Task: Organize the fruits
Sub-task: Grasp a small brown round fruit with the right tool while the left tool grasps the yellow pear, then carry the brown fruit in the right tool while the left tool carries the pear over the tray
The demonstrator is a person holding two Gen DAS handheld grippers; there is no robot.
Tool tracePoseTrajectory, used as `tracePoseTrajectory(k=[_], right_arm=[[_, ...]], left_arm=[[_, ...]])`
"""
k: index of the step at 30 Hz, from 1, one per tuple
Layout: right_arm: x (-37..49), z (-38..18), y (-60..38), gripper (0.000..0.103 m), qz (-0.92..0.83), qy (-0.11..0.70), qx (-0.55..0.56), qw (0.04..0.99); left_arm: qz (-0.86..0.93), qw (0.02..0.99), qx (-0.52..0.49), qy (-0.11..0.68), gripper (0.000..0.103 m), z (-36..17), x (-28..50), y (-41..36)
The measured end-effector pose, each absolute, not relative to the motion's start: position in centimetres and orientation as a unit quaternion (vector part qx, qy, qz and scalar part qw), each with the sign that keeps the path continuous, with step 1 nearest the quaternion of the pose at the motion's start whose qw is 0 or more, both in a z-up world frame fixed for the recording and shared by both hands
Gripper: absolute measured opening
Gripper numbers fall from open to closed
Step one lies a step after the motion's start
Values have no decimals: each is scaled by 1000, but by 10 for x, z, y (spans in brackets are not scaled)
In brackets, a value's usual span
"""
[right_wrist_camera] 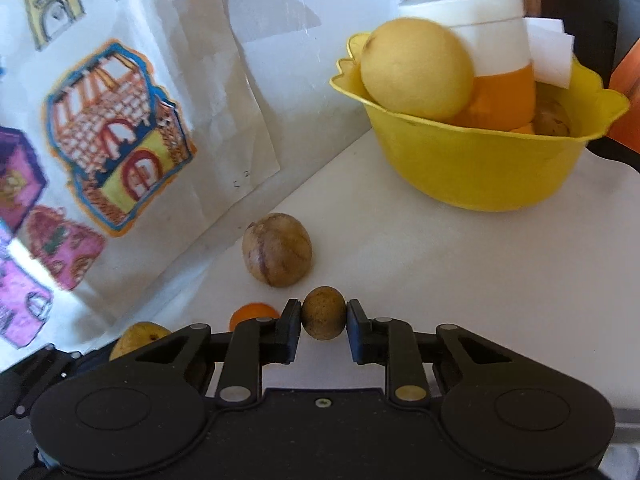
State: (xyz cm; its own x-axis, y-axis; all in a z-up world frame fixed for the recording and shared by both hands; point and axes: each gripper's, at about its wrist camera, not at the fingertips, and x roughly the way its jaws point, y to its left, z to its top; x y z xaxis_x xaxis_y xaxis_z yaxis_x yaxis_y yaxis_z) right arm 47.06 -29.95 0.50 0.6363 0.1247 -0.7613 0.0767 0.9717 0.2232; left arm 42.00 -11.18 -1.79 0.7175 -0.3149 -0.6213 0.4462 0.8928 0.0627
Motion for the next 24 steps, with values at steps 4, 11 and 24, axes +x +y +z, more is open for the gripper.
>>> tracePoseTrajectory(k=[4, 11, 24], right_arm=[[445, 17, -309, 26, 26, 418, 125, 900], [394, 40, -334, 26, 47, 400, 118, 908], [301, 73, -351, 26, 75, 372, 79, 922]], left_arm=[[-217, 920, 61, 322, 59, -10, 402, -106], [-231, 917, 8, 325, 59, 5, 362, -103], [-251, 922, -13, 295, 59, 35, 289, -122]])
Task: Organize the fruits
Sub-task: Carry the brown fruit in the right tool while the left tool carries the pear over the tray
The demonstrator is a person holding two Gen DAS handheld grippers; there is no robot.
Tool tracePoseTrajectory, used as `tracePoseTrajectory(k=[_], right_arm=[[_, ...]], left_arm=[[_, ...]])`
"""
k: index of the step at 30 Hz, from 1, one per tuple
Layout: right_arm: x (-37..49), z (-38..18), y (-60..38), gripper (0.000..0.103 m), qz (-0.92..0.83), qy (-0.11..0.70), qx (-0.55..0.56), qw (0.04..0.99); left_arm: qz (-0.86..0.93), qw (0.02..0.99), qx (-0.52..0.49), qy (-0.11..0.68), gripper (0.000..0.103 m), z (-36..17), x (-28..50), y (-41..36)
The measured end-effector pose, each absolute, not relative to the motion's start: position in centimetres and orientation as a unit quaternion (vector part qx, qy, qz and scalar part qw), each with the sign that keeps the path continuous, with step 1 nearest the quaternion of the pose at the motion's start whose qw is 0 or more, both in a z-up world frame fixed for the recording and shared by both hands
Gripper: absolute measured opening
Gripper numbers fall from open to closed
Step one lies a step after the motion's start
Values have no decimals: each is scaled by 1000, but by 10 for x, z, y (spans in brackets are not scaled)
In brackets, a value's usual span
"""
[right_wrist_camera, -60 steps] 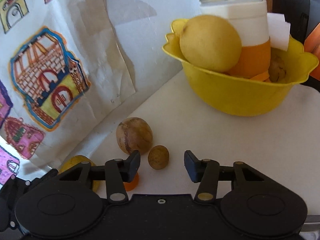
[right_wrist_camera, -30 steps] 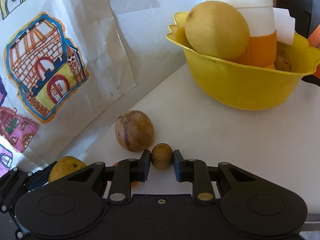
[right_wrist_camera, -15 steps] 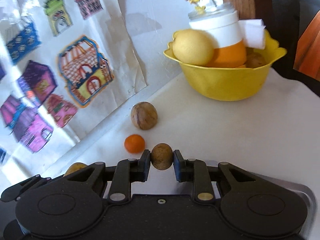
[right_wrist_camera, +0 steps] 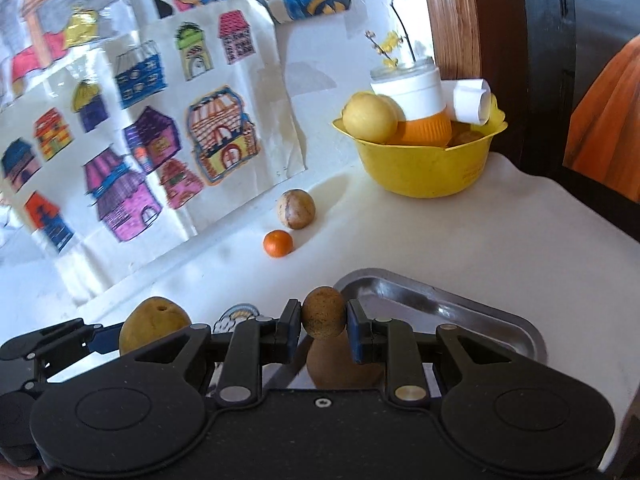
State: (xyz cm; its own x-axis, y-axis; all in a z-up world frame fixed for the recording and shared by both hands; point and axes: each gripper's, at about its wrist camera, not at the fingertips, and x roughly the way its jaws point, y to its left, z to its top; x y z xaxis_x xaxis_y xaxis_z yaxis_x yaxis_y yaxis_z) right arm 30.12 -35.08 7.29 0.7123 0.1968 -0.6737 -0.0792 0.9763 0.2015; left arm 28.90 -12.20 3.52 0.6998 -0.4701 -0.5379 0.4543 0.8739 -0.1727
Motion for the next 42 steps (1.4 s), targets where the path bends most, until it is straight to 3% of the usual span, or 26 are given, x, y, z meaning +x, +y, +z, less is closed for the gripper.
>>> tracePoseTrajectory(k=[12, 22, 42], right_arm=[[239, 88, -356, 26, 99, 345, 31, 933], [200, 68, -349, 26, 132, 339, -39, 931], [238, 21, -354, 26, 120, 415, -50, 900]], left_arm=[[-272, 922, -15, 275, 59, 39, 215, -136], [-275, 915, -15, 296, 59, 10, 180, -138], [-290, 900, 19, 326, 59, -18, 174, -167]])
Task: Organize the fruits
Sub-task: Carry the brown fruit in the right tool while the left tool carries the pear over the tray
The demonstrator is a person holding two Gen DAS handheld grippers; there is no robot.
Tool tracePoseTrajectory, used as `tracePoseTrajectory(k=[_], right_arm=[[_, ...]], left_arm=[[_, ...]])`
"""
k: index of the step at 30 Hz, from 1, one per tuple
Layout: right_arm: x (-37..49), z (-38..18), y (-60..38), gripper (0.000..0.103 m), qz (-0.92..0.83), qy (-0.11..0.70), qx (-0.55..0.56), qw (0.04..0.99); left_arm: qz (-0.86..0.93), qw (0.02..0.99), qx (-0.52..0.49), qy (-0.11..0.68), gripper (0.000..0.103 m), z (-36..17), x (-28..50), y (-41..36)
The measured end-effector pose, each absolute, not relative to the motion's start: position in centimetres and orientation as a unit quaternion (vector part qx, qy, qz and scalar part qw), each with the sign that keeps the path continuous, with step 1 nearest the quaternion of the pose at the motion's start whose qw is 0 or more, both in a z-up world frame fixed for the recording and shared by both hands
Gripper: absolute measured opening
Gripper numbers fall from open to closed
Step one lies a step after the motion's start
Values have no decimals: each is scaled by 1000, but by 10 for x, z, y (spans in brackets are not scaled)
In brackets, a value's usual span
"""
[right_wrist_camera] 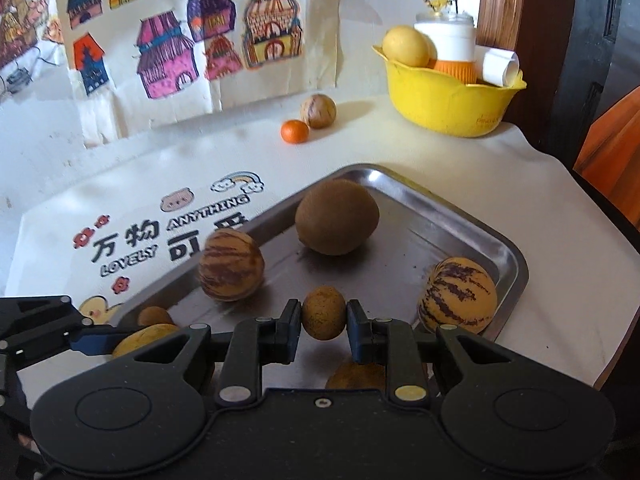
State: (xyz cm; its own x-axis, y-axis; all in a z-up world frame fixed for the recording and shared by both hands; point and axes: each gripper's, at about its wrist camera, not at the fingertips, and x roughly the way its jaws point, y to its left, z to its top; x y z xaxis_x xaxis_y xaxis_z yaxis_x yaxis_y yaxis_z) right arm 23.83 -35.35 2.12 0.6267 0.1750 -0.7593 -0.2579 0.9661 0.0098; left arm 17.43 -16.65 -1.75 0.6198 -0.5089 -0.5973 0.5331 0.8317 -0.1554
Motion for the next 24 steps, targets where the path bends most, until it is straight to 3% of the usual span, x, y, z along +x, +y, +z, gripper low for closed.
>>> tracePoseTrajectory(k=[24], right_arm=[[258, 8, -350, 27, 119, 438, -65, 889]], left_arm=[[-292, 900, 25, 322, 59, -23, 177, -170]])
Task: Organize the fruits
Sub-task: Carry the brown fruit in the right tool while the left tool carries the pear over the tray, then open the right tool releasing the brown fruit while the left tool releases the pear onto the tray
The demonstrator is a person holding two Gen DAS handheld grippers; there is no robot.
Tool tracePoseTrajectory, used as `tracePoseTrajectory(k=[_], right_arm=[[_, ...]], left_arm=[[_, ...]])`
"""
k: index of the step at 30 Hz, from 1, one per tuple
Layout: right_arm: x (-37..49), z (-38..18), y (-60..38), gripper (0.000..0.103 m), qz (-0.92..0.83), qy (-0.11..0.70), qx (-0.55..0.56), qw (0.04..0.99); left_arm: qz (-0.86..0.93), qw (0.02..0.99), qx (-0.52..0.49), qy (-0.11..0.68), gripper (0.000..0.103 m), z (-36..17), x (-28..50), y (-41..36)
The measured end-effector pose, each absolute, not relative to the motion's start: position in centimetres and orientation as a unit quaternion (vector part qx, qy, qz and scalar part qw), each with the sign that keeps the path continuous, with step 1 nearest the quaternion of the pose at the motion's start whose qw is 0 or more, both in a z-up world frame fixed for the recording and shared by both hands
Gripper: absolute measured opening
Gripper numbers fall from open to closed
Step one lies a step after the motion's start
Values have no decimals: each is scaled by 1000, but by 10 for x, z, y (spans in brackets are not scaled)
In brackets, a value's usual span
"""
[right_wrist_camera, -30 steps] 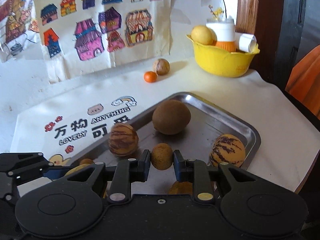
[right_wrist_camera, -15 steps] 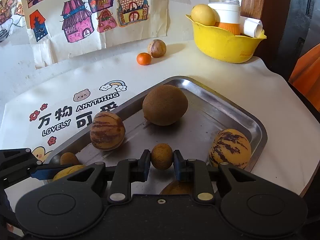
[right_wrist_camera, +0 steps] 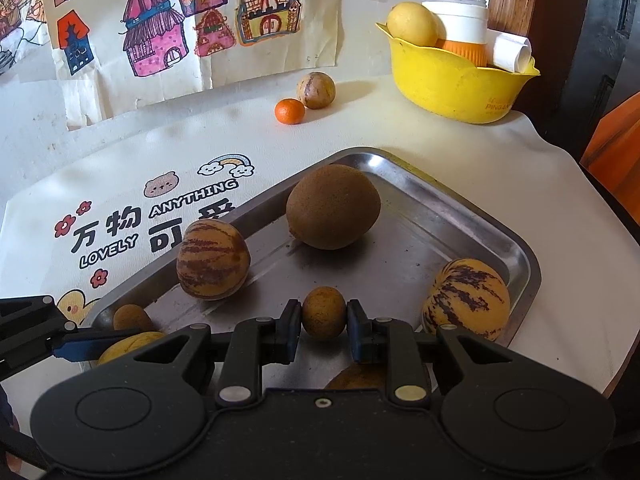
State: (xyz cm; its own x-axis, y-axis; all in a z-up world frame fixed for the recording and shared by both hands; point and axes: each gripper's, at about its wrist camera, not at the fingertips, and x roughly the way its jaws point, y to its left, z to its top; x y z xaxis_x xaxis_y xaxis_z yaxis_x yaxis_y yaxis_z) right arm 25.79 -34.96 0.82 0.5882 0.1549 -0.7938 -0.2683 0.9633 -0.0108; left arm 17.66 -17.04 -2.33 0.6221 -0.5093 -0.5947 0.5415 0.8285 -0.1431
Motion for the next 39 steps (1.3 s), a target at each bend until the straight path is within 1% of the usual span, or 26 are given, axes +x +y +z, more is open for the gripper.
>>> tracePoseTrajectory(k=[7, 12, 21, 24, 26, 30, 35, 36, 37, 38, 39], right_arm=[[257, 10, -350, 28, 120, 438, -68, 889], [254, 18, -352, 31, 117, 432, -64, 892], [235, 43, -360, 47, 117, 398, -43, 909], [225, 51, -363, 53, 115, 387, -37, 914], [218, 57, -365, 58, 114, 379, -32, 918], [203, 65, -370, 66, 105, 362, -25, 926], [183, 73, -375, 81, 98, 343, -12, 934], [179, 74, -375, 82, 97, 341, -13, 935], [176, 75, -376, 84, 95, 340, -14, 936], [172, 76, -376, 86, 93, 337, -15, 937], [168, 77, -376, 87, 89, 334, -14, 938]], left_arm=[[-289, 901, 30, 323, 59, -23, 175, -172], [-289, 902, 31, 319, 60, -20, 171, -171], [-298, 911, 13, 285, 61, -3, 155, -156], [-292, 916, 1, 277, 64, 3, 149, -148], [-286, 919, -9, 271, 69, 7, 145, -141], [-267, 927, -31, 262, 77, 15, 139, -127], [-235, 937, -63, 249, 94, 22, 135, -110], [-229, 940, -67, 246, 96, 23, 134, -107], [-221, 942, -71, 242, 100, 24, 132, -104], [-214, 945, -75, 238, 103, 25, 130, -102], [-208, 946, -79, 234, 103, 26, 128, -100]])
